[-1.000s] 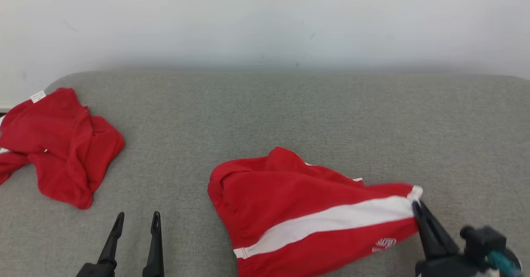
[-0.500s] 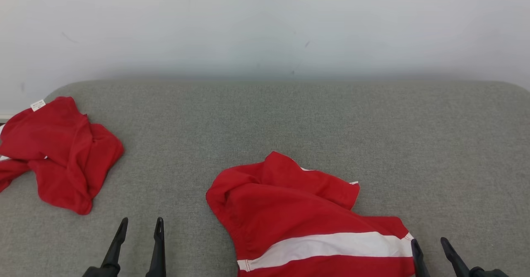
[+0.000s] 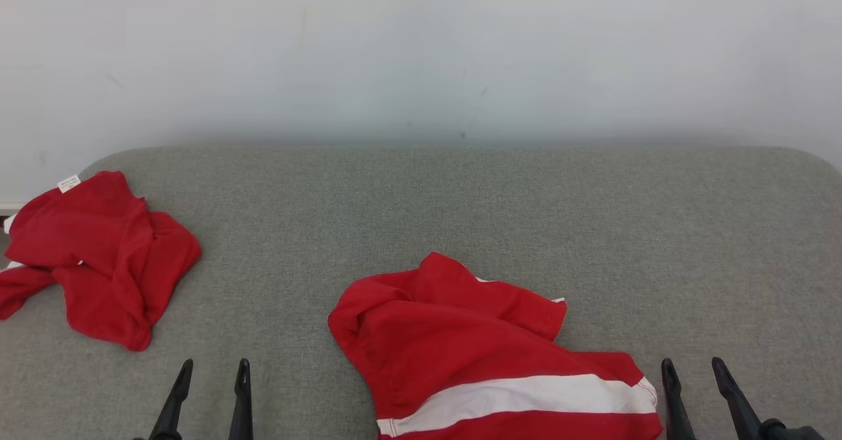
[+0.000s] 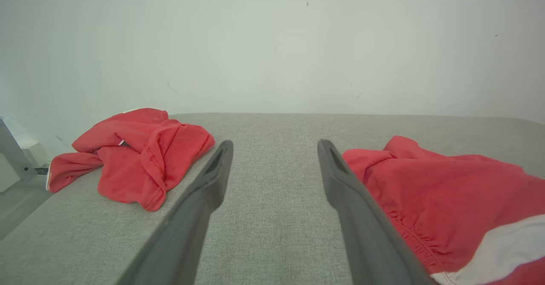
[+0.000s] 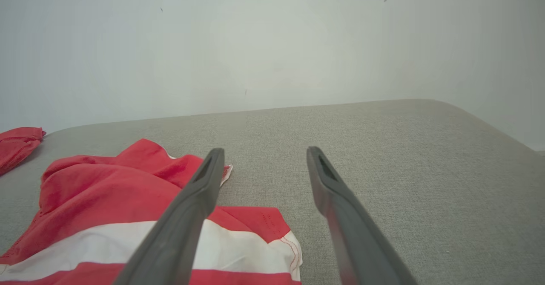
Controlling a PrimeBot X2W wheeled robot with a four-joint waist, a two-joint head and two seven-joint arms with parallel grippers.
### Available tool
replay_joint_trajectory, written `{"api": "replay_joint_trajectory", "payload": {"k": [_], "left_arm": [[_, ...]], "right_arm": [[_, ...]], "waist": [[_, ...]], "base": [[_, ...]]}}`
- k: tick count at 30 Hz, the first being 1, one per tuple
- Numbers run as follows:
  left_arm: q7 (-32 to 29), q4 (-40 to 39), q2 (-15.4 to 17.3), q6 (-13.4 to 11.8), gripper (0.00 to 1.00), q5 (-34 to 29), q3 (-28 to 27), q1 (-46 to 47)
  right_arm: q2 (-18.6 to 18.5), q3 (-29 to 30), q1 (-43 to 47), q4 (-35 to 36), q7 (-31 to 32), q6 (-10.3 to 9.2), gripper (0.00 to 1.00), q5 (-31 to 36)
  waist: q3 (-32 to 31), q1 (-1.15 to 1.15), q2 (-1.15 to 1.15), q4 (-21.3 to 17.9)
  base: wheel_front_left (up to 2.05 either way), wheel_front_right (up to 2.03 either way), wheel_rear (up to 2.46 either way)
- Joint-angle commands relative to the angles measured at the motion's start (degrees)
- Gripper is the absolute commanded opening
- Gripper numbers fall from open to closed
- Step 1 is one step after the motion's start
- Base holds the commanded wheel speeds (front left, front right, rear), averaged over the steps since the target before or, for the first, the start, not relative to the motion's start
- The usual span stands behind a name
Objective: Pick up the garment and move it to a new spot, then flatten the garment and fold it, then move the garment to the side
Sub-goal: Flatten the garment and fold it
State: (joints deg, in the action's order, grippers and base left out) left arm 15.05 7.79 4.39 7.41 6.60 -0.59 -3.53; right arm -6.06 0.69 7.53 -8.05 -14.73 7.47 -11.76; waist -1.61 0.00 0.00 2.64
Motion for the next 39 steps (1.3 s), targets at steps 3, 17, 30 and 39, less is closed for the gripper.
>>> {"api": "replay_joint_trajectory", "payload": {"k": [3,17,30,39], "left_arm": [[0.19,-0.56,0.19,-0.37,1.0,-0.6,-0.56,-1.46],[0.19,-2.0,0.44,-1.28,1.0,-0.39,-3.05,-4.08],[0.19,-1.67,0.83,-1.48,1.0,-0.81,-3.27,-3.71],[-0.75,3.46,0.68,-0.16,1.0,0.35,5.72,-0.55]], "right_arm": [[0.78,0.98,1.35,0.8,-0.39,0.06,1.0,0.14],[2.31,2.22,3.01,2.14,-0.5,0.06,1.0,0.59],[2.0,0.73,2.64,2.41,-0.54,0.06,1.0,0.73],[-2.61,-1.02,-0.34,-2.21,0.09,0.06,1.0,-0.39]], "waist": [[-0.31,0.0,0.0,0.11],[-0.27,0.0,0.0,-0.04],[-0.32,0.0,0.0,-0.25],[0.31,0.0,0.0,-0.26]], "base": [[0.0,0.0,0.0],[0.0,0.0,0.0],[0.0,0.0,0.0],[0.0,0.0,0.0]]}}
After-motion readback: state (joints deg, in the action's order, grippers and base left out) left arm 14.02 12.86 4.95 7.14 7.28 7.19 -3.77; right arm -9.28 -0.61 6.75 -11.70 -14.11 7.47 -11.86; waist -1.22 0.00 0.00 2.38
